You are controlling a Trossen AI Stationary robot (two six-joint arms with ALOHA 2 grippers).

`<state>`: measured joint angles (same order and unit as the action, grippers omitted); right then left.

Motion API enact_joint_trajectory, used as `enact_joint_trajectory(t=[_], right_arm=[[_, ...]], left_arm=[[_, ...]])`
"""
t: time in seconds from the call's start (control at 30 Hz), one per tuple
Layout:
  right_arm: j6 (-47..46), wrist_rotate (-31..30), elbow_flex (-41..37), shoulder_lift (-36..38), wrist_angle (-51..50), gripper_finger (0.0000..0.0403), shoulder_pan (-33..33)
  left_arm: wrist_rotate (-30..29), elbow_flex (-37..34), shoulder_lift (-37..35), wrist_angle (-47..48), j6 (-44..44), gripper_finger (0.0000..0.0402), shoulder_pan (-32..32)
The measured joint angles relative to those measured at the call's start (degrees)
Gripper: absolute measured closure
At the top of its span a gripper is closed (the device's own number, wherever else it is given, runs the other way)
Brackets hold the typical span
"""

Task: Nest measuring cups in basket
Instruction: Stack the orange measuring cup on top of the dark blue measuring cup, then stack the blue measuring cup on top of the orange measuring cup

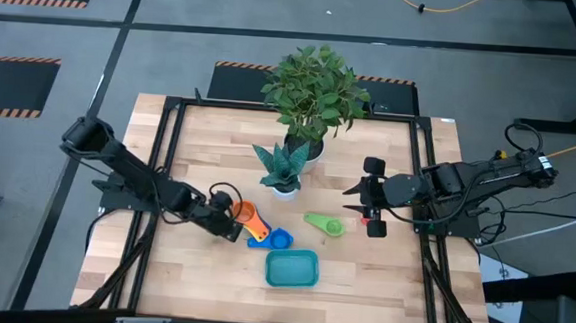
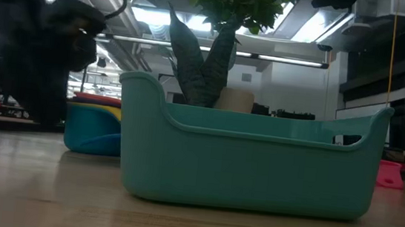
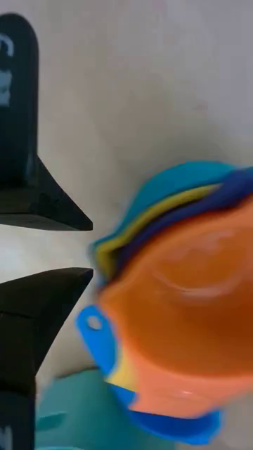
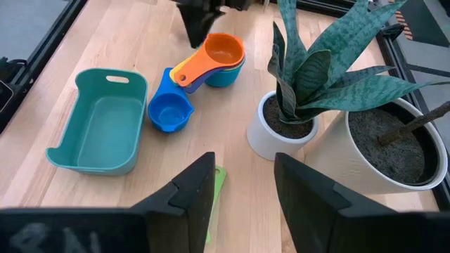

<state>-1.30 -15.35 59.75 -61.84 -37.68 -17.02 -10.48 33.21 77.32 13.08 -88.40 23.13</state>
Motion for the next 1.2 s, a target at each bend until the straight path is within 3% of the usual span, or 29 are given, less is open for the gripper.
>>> enact_joint_trajectory(t=[0.13,0.43,0.8,1.03,1.2], right_arm=[[-0.1,0.0,0.0,0.0,0.3,0.0250,0.0],[-0.1,0.0,0.0,0.0,0.2,0.0250,0.0],[-0.2,0.0,0.0,0.0,0.2,0.0250,0.0],[-2.7,0.4,0.0,0.0,-0.5,0.0250,0.0],[-3.0,1.9,0.0,0.0,-3.1,0.0250,0.0]], left_arm=[[-2.9,0.0,-0.3,0.2,0.0,0.0314,-1.8],[-2.8,0.0,-0.6,6.5,0.5,0.0314,-4.3],[-9.2,0.0,-0.6,10.0,5.3,0.0314,-8.0],[-5.6,0.0,-2.2,12.7,10.8,0.0314,-10.3],[-4.8,0.0,-7.4,15.6,14.4,0.0314,-10.1]])
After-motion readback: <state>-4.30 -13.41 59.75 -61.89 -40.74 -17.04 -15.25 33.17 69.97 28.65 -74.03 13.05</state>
